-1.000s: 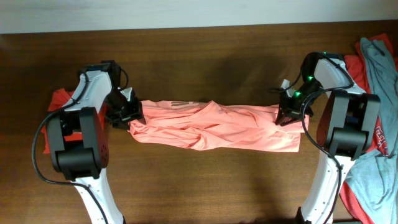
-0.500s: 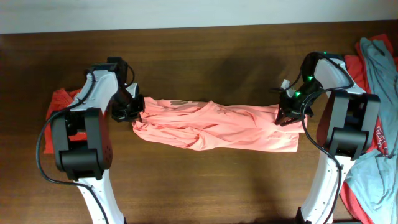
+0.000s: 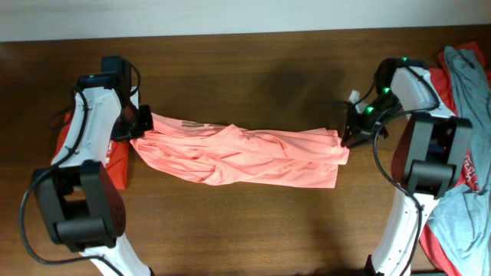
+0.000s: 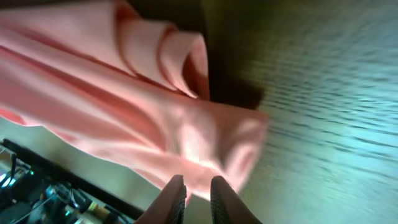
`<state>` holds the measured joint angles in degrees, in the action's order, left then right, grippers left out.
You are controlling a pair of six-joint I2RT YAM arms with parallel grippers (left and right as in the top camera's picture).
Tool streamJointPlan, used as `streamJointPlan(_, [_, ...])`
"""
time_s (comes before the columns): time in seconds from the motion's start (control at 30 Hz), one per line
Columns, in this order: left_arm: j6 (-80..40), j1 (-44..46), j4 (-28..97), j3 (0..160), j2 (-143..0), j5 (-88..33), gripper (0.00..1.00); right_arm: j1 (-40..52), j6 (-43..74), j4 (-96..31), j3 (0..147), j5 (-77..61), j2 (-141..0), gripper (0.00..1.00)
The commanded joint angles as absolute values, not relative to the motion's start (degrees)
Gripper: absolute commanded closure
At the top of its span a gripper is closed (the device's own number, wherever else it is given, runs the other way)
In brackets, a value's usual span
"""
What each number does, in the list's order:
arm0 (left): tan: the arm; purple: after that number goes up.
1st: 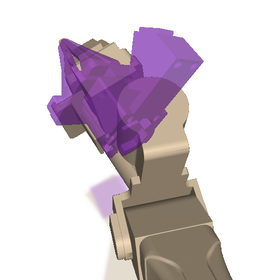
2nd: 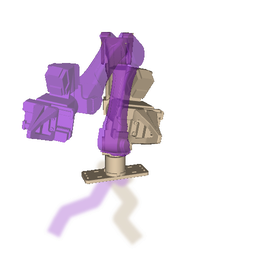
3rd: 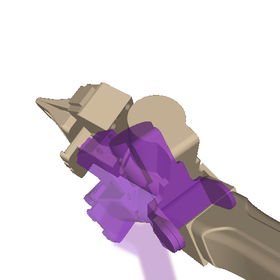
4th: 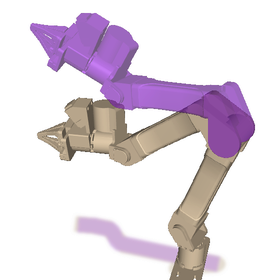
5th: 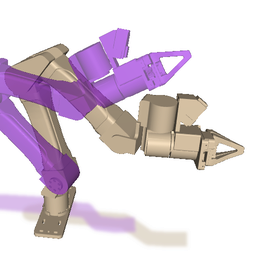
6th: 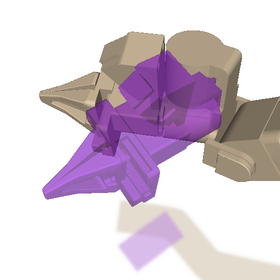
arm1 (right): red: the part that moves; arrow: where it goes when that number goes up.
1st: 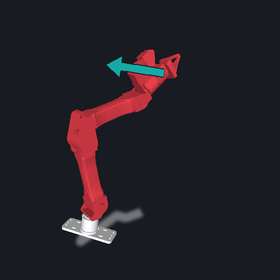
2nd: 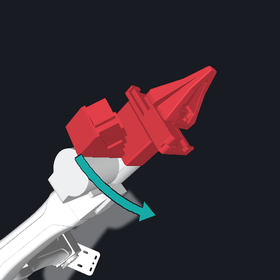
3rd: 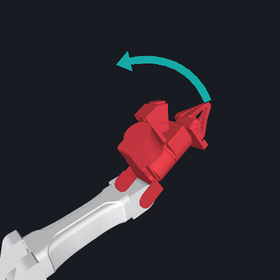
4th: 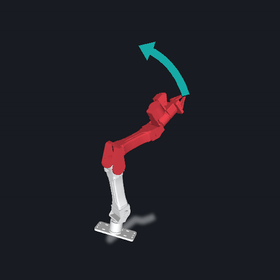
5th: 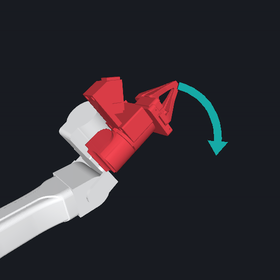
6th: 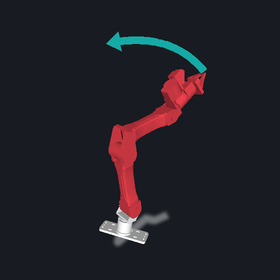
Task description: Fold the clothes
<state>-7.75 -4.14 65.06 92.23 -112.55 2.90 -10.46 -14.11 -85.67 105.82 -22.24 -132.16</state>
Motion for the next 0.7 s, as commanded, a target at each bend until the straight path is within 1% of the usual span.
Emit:
streamJointPlan(0.0, [-8.01, -3.36, 64.93, 92.09, -109.56, 5.23, 1.00, -11.31, -14.55, -86.15, 109.38, -23.57, -126.69, 0.80])
streamJointPlan(0.2, [-6.52, 1.52, 65.10, 92.09, -108.29, 5.72, 1.00, -12.10, -14.55, -86.74, 109.71, -23.53, -125.60, 0.80])
streamJointPlan(0.37, [-6.57, 9.85, 65.52, 92.09, -108.29, 10.57, 1.00, -12.08, -14.55, -86.76, 109.71, -23.53, -125.60, 0.80])
streamJointPlan(0.67, [-8.16, 22.65, 64.64, 92.07, -109.08, 10.35, 1.00, -12.08, -14.55, -86.80, 109.71, -23.55, -125.60, 0.80])
